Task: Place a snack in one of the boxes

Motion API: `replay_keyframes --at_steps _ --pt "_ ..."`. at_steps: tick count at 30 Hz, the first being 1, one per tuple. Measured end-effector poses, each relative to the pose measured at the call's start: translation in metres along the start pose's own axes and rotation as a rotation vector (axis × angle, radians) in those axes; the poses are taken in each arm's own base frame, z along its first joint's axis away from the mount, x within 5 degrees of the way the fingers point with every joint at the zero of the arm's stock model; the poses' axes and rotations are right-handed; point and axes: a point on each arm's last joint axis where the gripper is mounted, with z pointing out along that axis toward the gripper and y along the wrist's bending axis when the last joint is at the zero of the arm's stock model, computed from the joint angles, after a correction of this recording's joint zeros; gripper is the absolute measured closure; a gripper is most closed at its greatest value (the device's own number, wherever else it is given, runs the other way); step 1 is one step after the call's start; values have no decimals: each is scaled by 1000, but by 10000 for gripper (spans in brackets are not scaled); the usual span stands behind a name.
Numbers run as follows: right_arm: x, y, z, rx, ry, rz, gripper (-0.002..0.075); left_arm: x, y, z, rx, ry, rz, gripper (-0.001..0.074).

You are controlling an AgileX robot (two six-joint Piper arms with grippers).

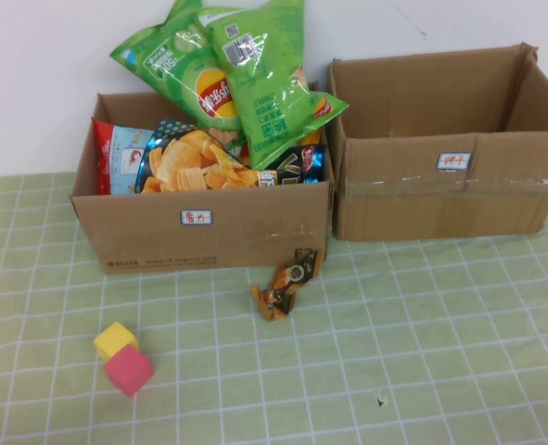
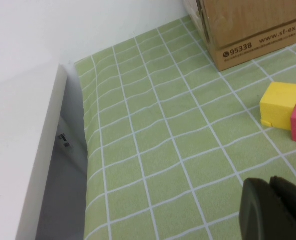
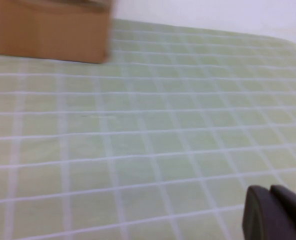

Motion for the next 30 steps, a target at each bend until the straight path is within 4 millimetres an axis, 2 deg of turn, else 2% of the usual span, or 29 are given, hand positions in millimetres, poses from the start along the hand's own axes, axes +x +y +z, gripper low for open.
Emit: replay_keyframes --at_steps 6,12,21,30 --pt "1 -6 -1 119 7 42 728 0 0 0 2 -1 -6 737" --pt "-1 -5 0 111 -28 50 728 0 0 0 2 -1 -6 737" --pt "-12 13 -1 -104 -138 223 728 0 0 0 2 -1 -10 737" --pt "-12 15 -1 -171 -132 278 728 0 0 0 2 -1 -10 737"
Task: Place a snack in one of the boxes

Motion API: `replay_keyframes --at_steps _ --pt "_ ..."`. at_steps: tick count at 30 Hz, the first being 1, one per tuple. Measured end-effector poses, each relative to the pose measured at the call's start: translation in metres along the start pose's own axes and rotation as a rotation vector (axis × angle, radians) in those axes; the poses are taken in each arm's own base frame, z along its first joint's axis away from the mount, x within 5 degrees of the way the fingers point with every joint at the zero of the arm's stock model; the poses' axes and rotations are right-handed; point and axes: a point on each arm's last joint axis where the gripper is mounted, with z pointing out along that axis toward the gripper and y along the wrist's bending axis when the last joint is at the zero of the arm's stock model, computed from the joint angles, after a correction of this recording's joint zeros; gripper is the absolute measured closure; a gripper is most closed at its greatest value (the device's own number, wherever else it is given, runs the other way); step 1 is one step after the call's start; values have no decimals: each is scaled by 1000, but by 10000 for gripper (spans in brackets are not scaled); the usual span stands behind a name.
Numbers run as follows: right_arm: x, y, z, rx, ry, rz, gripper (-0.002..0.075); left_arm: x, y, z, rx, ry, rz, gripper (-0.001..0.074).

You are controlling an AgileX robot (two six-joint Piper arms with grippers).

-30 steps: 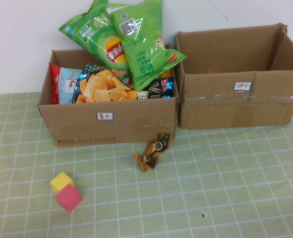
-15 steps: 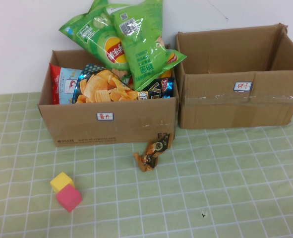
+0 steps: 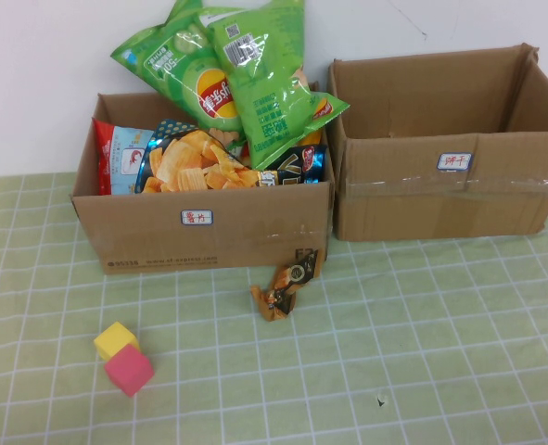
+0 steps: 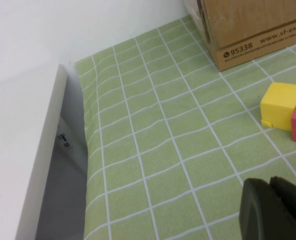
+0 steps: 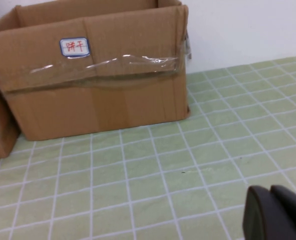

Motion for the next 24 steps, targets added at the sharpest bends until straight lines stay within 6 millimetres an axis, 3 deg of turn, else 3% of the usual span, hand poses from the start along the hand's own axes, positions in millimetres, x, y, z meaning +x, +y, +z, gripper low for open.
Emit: replay_keyframes --at_steps 15,24 --pt "5 -1 0 -8 55 13 728 0 0 0 0 0 0 737" --pt "10 -2 -1 -15 119 -69 728 0 0 0 0 0 0 737"
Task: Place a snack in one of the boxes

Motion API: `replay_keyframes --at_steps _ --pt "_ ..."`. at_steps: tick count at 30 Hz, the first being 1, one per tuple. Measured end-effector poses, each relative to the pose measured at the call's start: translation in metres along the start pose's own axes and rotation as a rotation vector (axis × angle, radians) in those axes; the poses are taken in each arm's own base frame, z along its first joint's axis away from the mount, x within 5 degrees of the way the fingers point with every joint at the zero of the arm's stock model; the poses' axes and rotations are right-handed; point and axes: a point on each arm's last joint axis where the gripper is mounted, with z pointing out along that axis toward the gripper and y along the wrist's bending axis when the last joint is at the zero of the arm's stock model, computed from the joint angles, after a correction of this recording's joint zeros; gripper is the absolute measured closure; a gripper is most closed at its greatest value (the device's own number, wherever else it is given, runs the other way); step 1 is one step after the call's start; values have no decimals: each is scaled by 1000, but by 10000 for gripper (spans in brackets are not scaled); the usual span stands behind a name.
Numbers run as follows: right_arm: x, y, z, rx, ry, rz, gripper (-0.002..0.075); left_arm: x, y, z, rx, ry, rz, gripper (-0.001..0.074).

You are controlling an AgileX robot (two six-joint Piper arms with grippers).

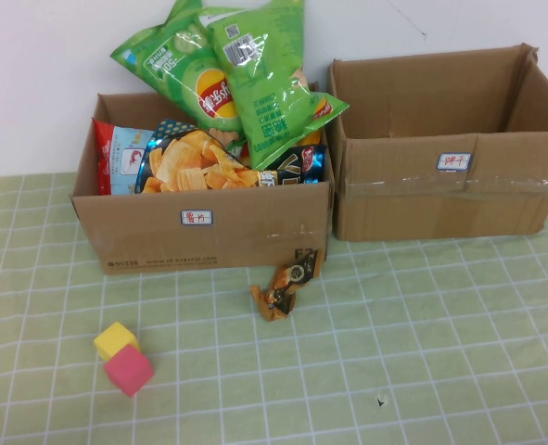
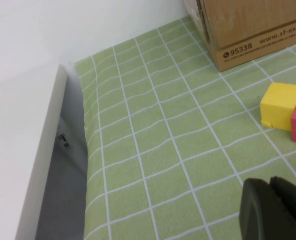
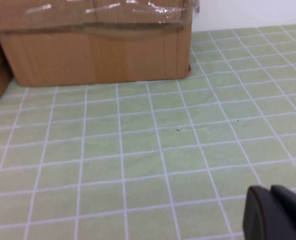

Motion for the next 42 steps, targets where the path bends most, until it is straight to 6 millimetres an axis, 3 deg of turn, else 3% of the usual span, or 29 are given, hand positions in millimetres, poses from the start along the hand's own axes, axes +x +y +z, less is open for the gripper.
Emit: replay_keyframes --at_steps 15,42 --pt "0 -1 0 5 12 -107 728 0 0 0 0 0 -2 737" --pt "0 -1 0 5 12 -121 728 0 0 0 0 0 -2 738"
